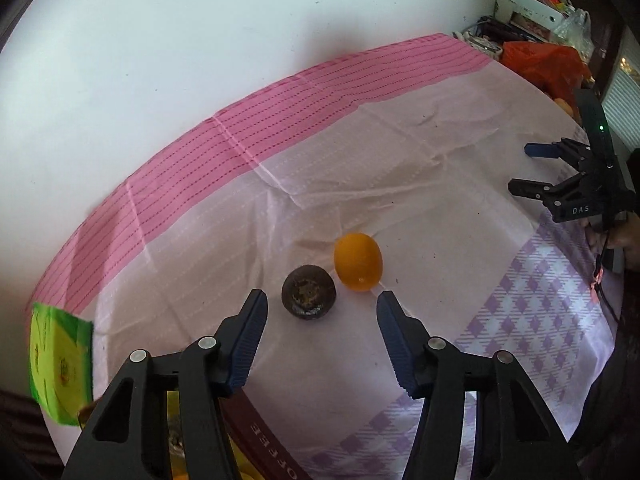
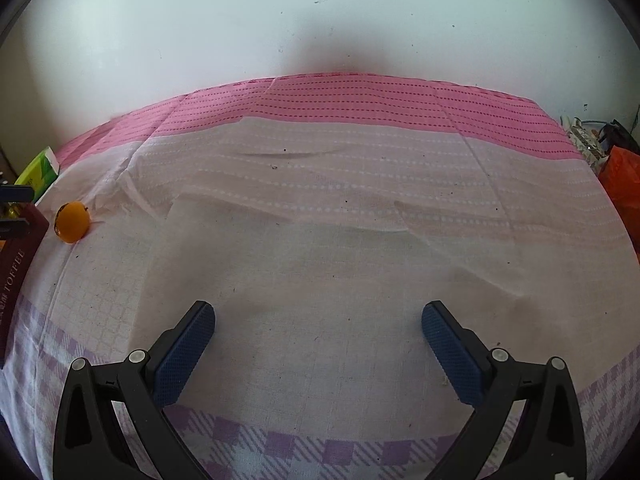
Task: Organize fruits
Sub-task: 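Grasp the dark brown fruit with the left tool and lift it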
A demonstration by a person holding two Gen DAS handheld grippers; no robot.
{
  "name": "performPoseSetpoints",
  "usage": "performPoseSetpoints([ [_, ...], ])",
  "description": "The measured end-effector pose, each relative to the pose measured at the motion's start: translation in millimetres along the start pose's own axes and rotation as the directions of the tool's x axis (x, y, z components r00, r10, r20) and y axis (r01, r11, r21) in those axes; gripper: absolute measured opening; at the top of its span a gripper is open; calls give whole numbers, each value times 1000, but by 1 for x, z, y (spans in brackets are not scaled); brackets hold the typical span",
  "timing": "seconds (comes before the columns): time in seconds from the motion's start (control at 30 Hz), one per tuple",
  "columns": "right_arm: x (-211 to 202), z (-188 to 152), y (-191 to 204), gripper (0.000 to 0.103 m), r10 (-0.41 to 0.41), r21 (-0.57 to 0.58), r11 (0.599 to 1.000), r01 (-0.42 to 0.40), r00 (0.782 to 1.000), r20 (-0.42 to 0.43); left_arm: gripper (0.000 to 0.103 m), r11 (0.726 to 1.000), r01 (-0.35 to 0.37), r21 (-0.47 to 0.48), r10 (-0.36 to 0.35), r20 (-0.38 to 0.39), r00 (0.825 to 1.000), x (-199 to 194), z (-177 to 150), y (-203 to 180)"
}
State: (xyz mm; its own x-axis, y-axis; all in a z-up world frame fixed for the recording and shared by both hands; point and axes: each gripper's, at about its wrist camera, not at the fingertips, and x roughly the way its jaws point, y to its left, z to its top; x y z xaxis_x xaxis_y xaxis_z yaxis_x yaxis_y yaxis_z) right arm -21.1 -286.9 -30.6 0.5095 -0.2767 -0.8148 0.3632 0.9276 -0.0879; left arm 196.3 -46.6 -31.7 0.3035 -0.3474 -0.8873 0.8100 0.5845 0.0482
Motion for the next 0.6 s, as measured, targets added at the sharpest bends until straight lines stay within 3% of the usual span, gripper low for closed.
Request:
performPoseSetpoints([
  [0.23,0,0,-1,103,10,8,1000,-10,1000,3,56,993,35,113,-24,-98,995,43,9,11],
  [0.3,1,0,-2,103,11,9,1000,-11,1000,4,42,991,71,111,-57,-123,991,53,8,13],
  [0.4,0,0,-2,103,11,9,1000,-11,1000,4,39,991,80,105,-66,-132,989,60,7,10],
  [0.5,0,0,-2,103,11,10,1000,-11,1000,4,39,999,18,31,-14,-142,990,56,2,8],
  [0.6,0,0,-1,103,7,8,1000,-7,1000,2,39,994,-79,-69,75,-65,995,29,-7,-1],
])
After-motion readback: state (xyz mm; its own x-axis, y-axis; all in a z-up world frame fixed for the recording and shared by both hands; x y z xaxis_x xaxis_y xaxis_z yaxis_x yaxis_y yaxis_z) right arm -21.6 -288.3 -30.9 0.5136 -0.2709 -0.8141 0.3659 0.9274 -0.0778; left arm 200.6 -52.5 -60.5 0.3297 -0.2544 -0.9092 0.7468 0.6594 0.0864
